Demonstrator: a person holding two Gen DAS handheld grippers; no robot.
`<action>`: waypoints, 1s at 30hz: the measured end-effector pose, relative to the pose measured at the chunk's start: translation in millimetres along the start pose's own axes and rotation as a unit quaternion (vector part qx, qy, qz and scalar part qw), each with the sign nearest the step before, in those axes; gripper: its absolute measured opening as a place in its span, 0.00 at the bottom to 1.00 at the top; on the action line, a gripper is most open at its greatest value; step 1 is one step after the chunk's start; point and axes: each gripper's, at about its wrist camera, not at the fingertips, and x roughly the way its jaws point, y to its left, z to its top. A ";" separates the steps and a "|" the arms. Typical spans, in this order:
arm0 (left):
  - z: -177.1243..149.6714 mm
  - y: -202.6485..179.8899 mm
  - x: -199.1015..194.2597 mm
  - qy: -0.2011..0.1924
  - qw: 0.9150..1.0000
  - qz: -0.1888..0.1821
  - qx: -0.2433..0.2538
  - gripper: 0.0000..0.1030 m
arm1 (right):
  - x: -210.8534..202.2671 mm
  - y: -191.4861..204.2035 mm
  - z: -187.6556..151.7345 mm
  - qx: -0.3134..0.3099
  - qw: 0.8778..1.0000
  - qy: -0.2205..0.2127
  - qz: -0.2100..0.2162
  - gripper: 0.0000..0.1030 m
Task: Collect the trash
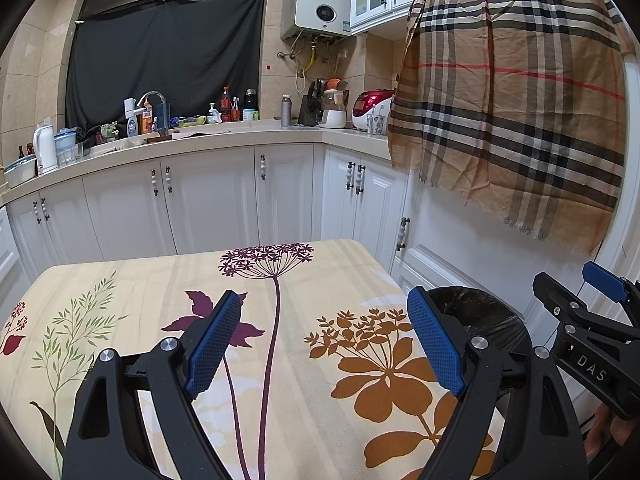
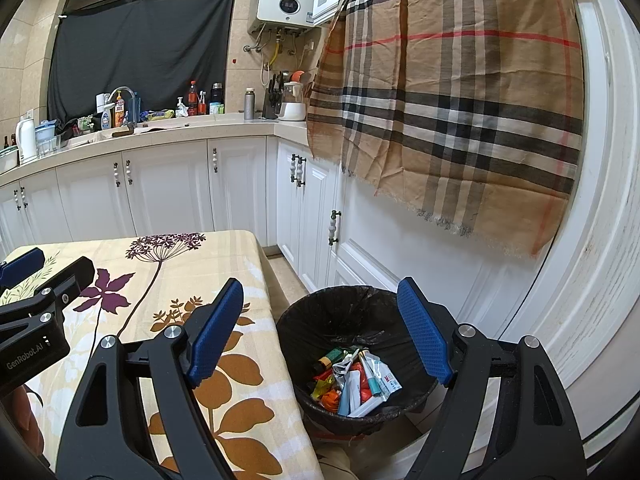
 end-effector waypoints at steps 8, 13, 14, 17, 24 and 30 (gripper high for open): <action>0.5 -0.6 -1.4 -0.001 1.000 0.001 0.000 0.80 | -0.7 0.5 0.1 0.000 1.000 0.000 0.000 0.75; 0.4 -0.6 -1.3 -0.001 1.000 0.001 0.000 0.80 | -1.5 1.5 0.3 0.000 1.000 0.000 0.000 0.75; 0.4 -0.6 -1.2 -0.001 1.000 0.001 0.000 0.80 | -1.1 1.5 0.3 0.000 1.000 0.000 0.000 0.75; 0.4 -0.6 -1.6 -0.001 1.000 0.001 0.000 0.80 | -1.3 2.3 0.9 -0.001 1.000 0.000 0.000 0.75; 0.0 -0.7 -0.7 -0.001 1.000 0.001 0.000 0.80 | -1.6 2.8 0.7 -0.001 1.000 0.000 0.000 0.75; 0.0 -0.7 -2.1 0.000 1.000 0.001 -0.001 0.80 | -1.6 3.9 0.7 -0.001 1.000 0.001 0.000 0.75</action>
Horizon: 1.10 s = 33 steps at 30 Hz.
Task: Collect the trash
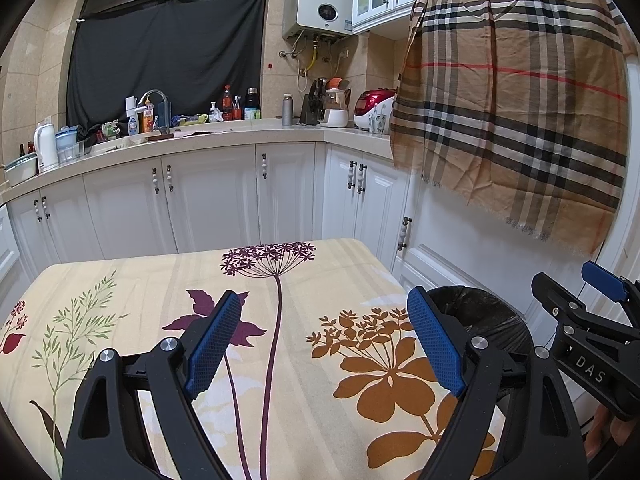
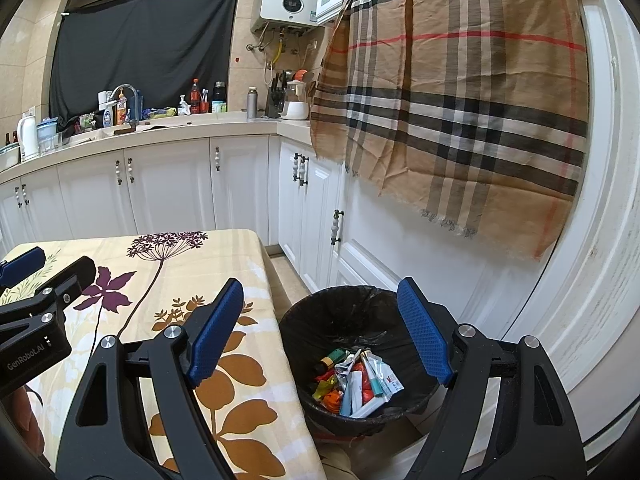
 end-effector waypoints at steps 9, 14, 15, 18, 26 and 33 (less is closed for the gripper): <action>-1.0 0.4 0.7 0.000 1.000 0.000 0.000 0.80 | -0.6 1.4 0.2 0.000 1.000 0.001 0.001 0.75; -1.1 0.2 -0.3 0.000 1.000 0.000 0.000 0.80 | -0.4 1.3 -0.1 0.000 1.000 0.000 0.000 0.75; -1.1 0.1 -0.4 -0.001 1.000 -0.001 0.001 0.80 | -0.3 1.3 -0.1 0.000 1.000 0.000 0.000 0.75; -1.6 0.2 -0.3 -0.001 1.000 0.000 0.004 0.80 | -0.3 1.4 -0.2 -0.001 1.000 0.001 0.000 0.75; -3.5 1.0 3.4 0.001 1.000 -0.001 0.000 0.82 | 0.4 5.7 -2.0 -0.003 1.000 0.002 0.002 0.75; -4.3 2.6 5.9 0.005 1.000 -0.011 0.002 0.83 | 5.0 12.4 -6.5 -0.007 1.000 0.007 0.007 0.75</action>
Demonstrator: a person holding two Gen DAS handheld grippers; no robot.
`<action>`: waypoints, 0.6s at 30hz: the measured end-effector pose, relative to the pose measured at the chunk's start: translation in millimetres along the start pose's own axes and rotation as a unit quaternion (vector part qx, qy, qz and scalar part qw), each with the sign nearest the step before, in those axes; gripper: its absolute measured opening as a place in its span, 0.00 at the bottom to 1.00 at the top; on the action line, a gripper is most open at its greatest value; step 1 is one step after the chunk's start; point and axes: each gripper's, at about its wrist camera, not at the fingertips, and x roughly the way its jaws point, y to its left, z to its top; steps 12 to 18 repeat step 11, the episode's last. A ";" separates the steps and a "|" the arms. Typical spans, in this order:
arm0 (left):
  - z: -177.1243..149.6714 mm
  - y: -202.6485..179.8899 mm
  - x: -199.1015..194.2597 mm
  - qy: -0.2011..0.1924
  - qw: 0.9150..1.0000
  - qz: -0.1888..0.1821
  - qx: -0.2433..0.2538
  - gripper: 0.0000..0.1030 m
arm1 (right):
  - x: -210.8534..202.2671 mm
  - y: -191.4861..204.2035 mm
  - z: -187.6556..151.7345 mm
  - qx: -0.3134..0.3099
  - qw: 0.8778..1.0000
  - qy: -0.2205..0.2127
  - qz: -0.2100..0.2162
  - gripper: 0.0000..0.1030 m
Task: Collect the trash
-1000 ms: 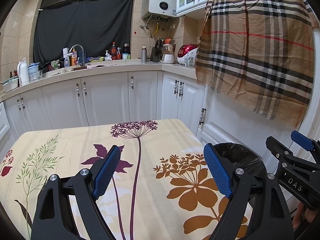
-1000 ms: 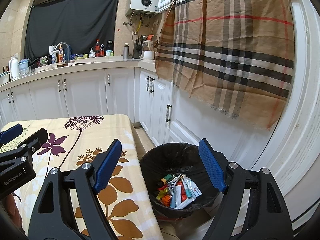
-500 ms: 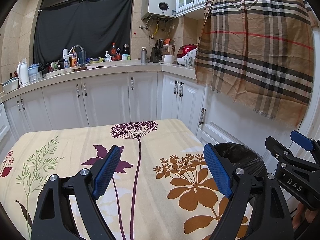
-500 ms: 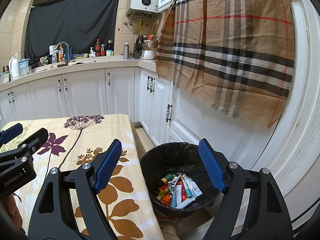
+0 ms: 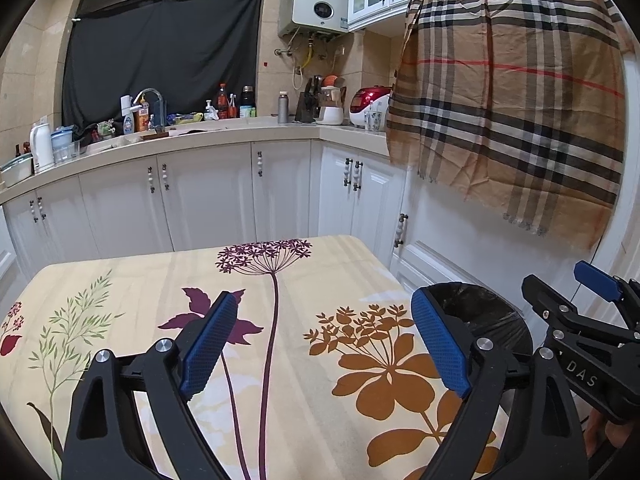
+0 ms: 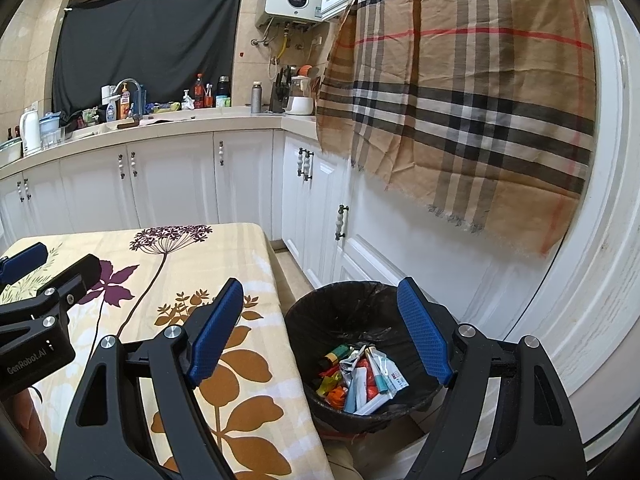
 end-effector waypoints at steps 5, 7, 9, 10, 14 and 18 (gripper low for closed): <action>-1.0 5.6 4.1 0.010 1.000 0.022 0.005 0.83 | 1.7 6.6 0.4 -0.006 1.000 0.002 0.009 0.75; -3.0 13.0 7.4 0.021 0.999 0.029 0.004 0.83 | 4.2 12.2 1.2 -0.010 1.000 0.004 0.017 0.76; -6.0 22.9 10.3 0.032 0.999 0.038 -0.001 0.83 | 7.3 22.2 1.2 -0.018 0.999 0.007 0.028 0.78; -9.5 33.3 12.6 0.040 0.998 0.046 -0.007 0.83 | 9.1 28.4 1.2 -0.022 0.999 0.009 0.035 0.80; -11.7 39.9 13.6 0.044 0.998 0.051 -0.010 0.83 | 10.9 33.8 1.6 -0.026 0.999 0.010 0.042 0.80; -11.7 39.9 13.6 0.044 0.998 0.051 -0.010 0.83 | 10.9 33.8 1.6 -0.026 0.999 0.010 0.042 0.80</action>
